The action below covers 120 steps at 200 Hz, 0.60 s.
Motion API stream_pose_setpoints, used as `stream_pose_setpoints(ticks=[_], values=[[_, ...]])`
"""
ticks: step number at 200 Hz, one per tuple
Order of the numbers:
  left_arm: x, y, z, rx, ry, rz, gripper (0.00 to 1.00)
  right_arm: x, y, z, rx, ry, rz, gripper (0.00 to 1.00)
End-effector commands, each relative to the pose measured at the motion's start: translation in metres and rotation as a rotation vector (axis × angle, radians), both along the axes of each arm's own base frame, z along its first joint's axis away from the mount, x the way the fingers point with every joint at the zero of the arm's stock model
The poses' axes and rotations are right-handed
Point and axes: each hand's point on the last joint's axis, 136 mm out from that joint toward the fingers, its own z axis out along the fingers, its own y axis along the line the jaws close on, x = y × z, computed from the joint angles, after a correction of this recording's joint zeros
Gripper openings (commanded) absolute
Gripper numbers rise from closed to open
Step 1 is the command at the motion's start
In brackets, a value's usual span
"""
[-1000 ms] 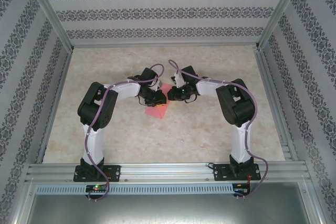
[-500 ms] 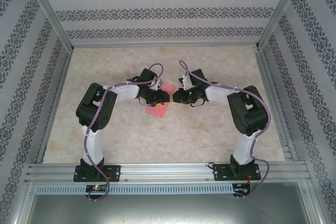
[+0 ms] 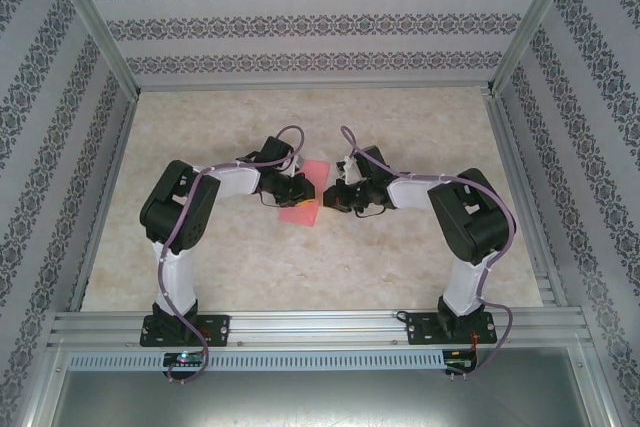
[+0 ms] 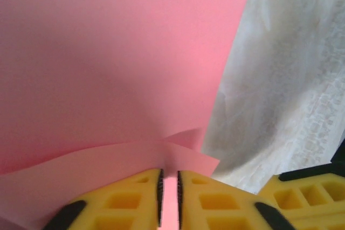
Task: Fold a paper plane with a square sheet of paper (pick it up from the middle)
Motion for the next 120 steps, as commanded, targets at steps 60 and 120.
stream_pose_setpoints(ticks=[60, 120], values=[[0.01, 0.004, 0.007, -0.035, -0.037, 0.017, 0.08, 0.013, 0.014, 0.003, 0.029, -0.009, -0.016, 0.03], [0.013, 0.007, 0.002, -0.025, -0.041, 0.026, 0.07, 0.026, 0.018, -0.004, 0.009, -0.007, -0.006, 0.02]])
